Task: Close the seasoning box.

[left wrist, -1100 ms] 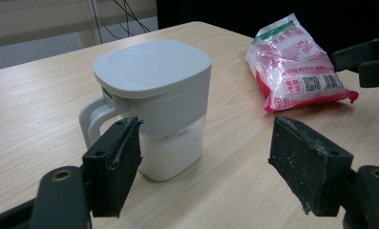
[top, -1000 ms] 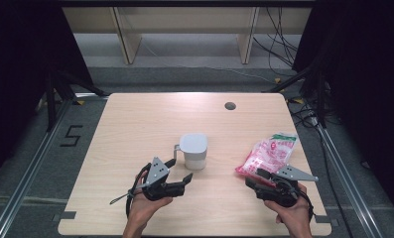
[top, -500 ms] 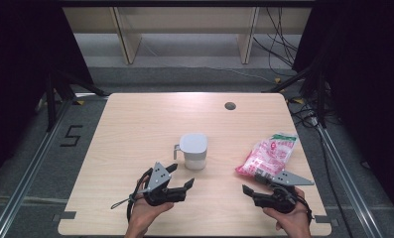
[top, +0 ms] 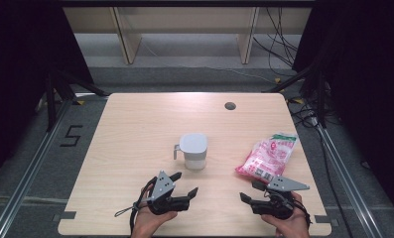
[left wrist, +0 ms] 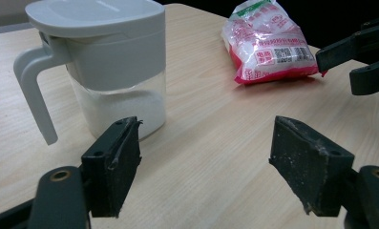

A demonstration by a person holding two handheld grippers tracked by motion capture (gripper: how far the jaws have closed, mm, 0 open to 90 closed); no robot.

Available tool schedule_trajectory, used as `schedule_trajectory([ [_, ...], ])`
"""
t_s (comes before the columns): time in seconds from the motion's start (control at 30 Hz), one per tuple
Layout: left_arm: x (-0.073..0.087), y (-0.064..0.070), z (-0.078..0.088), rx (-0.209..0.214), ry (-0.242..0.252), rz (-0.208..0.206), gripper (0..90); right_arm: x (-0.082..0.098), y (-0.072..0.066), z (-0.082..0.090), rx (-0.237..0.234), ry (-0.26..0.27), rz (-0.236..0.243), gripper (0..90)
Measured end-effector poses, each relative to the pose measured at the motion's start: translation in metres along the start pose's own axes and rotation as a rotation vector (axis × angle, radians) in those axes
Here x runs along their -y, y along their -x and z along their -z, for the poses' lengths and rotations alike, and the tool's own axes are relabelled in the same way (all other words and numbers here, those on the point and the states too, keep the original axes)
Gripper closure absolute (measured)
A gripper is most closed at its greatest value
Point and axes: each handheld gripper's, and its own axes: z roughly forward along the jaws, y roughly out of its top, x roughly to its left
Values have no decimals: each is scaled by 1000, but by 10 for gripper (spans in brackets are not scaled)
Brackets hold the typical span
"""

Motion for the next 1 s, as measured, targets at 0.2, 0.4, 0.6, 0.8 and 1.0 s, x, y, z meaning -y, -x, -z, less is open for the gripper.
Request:
schedule_trajectory([
  [0.2,5,4,4,-16,-5,-16,249,4,-7,1,-14,-36,-32,347],
  [0.4,7,3,6,-19,-25,-62,248,7,-10,-1,-16,-54,15,344],
  [0.6,7,5,6,-19,-15,-25,248,9,-10,-1,-22,-66,50,341],
  [0.8,7,6,5,-19,-22,-27,248,11,-12,-1,-28,-64,29,338],
  [1.0,7,3,7,-27,-37,-39,247,11,-13,-1,-31,-79,29,338],
])
